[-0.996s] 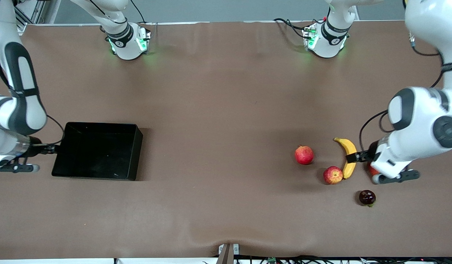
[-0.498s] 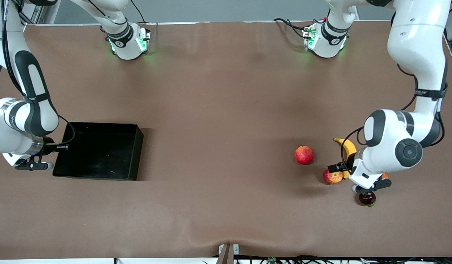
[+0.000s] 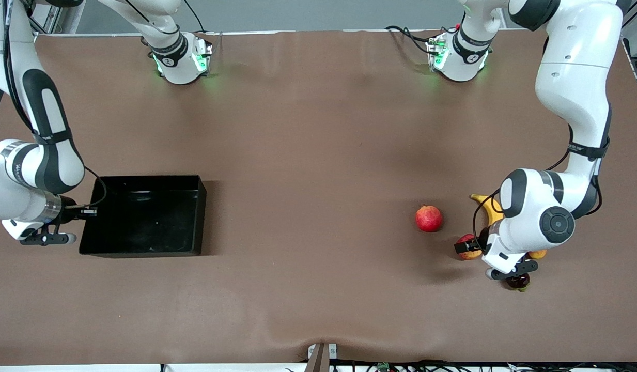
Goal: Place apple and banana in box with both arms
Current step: 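Reach the left gripper to the striped apple while the right gripper reaches the tray, then grasp the striped apple with the left gripper while the right gripper slides the tray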
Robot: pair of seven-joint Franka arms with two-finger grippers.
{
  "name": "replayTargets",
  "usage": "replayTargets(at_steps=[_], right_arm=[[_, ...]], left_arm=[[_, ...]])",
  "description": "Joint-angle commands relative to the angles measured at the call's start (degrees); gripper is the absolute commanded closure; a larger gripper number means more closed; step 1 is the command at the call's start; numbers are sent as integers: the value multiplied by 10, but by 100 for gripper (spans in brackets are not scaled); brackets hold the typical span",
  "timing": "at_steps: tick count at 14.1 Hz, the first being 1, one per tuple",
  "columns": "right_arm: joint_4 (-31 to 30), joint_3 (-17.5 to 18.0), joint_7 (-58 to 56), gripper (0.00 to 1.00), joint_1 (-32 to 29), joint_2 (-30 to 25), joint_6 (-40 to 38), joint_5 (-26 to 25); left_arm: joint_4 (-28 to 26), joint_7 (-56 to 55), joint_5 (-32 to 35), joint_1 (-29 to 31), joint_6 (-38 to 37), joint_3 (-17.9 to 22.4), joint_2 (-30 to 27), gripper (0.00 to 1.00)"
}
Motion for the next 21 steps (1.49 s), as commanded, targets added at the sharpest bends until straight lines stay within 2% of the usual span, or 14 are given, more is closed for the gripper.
replayTargets(at_steps=[1, 3, 4, 6, 7, 8, 11, 12, 16, 20, 21], right_arm=[[21, 2, 71, 100, 61, -24, -48, 3], [21, 3, 126, 100, 112, -34, -67, 38], [21, 3, 155, 100, 141, -36, -78, 66], [19, 2, 273, 100, 212, -51, -85, 102], [21, 2, 334, 100, 247, -61, -94, 102], [21, 3, 378, 100, 278, -62, -95, 104], [20, 3, 459, 100, 382, -57, -58, 107], [21, 3, 490, 100, 410, -51, -41, 107], [19, 3, 528, 100, 484, -12, 25, 111], [20, 4, 518, 100, 505, 18, 49, 112], [20, 4, 518, 93, 505, 19, 49, 112]], left_arm=[[13, -5, -2, -3, 15, 3, 16, 0], [12, -5, -2, -3, 20, 4, 21, 0], [12, -4, -2, -3, 22, 4, 24, 6], [13, -3, -1, -4, 22, 4, 26, 35], [13, -3, -2, -4, 22, 4, 26, 46], [13, -3, -1, -4, 22, 4, 26, 53], [13, 0, 0, -4, 22, 5, 21, 94], [13, 0, 8, -5, 22, 5, 15, 100], [12, -3, 35, -8, 12, 0, -38, 100], [11, -14, 32, -38, -74, -3, -102, 100], [11, -22, 31, -43, -95, -4, -113, 100]])
